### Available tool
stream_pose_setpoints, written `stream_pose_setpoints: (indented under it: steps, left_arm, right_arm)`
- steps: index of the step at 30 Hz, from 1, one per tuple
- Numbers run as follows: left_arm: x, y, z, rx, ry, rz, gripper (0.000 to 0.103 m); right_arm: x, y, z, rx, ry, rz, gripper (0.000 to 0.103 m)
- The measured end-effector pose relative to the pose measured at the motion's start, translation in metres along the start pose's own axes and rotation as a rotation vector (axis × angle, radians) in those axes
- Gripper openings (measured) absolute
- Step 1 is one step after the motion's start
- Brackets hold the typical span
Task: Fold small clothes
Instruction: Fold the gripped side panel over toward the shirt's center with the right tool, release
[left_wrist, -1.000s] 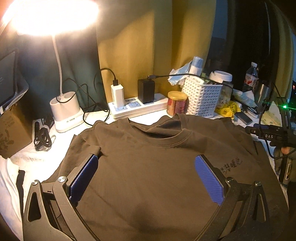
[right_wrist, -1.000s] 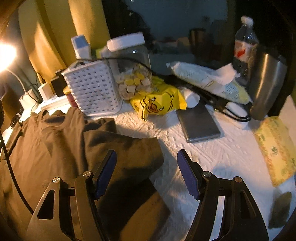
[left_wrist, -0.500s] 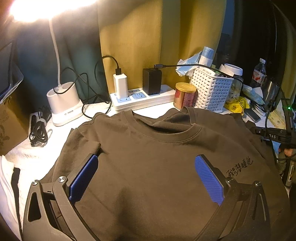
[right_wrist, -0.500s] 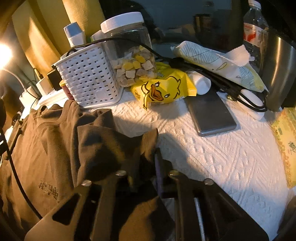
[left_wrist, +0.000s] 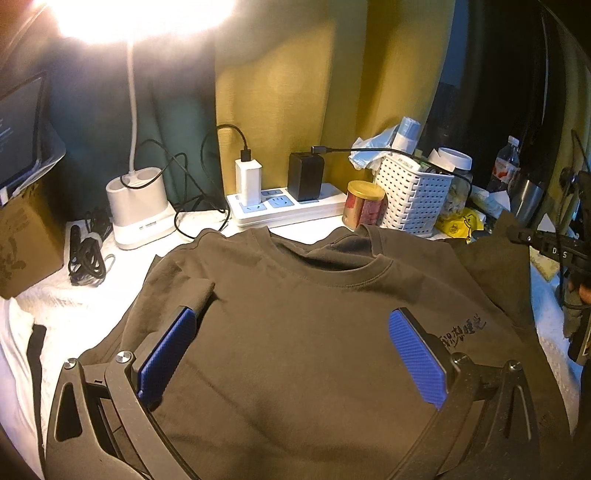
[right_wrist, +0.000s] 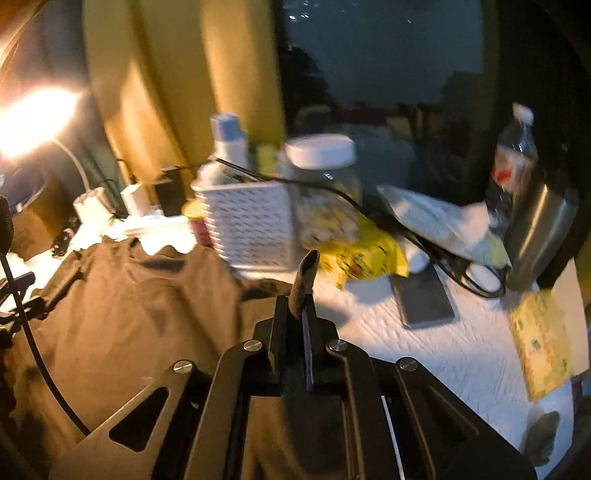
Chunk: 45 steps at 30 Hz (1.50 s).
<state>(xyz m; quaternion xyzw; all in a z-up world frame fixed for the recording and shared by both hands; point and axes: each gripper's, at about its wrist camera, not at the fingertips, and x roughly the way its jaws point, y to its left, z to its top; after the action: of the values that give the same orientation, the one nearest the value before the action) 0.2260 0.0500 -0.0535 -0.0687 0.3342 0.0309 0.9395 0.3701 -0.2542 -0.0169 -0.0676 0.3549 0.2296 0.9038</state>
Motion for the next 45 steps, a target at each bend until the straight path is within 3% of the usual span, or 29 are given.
stream_pose_setpoints:
  steps: [10,17,19,21,23,28,32,37,40,42,45]
  left_arm:
    - [-0.024,0.017,-0.011,-0.002,0.001,0.011,0.102]
    - [-0.035,0.016,-0.016,-0.005,-0.002,0.026,0.102]
    - [-0.037,0.014,-0.017,-0.002,0.0,0.027,0.102]
    - [-0.04,0.011,-0.017,0.004,0.0,0.028,0.102]
    - [-0.042,0.008,-0.017,0.009,-0.003,0.028,0.102]
    - [-0.048,0.001,-0.018,0.02,-0.005,0.026,0.102]
    - [-0.05,-0.002,-0.021,0.021,0.003,0.025,0.102]
    - [-0.053,-0.005,-0.026,0.025,0.016,0.029,0.102]
    - [-0.055,-0.005,-0.028,0.027,0.019,0.033,0.102]
    - [-0.056,-0.005,-0.029,0.027,0.018,0.035,0.102]
    - [-0.058,-0.003,-0.03,0.027,0.02,0.034,0.102]
  right_arm:
    - [0.006,0.064,-0.008,-0.059,0.012,0.083,0.008]
    - [0.027,0.094,-0.022,-0.08,0.094,0.184,0.008]
    - [0.029,0.097,-0.026,-0.08,0.112,0.204,0.017]
    - [0.024,0.095,-0.03,-0.073,0.113,0.212,0.042]
    - [0.012,0.088,-0.034,-0.064,0.099,0.206,0.047]
    - [-0.008,0.057,-0.044,-0.034,0.091,0.132,0.048]
    - [-0.006,0.029,-0.066,0.011,0.135,0.08,0.048]
    - [0.0,0.009,-0.084,0.08,0.178,0.041,0.048]
    - [-0.004,0.008,-0.091,0.096,0.185,0.061,0.046]
    - [-0.012,0.015,-0.091,0.062,0.158,0.072,0.011]
    - [-0.018,0.03,-0.091,-0.003,0.156,0.099,0.01]
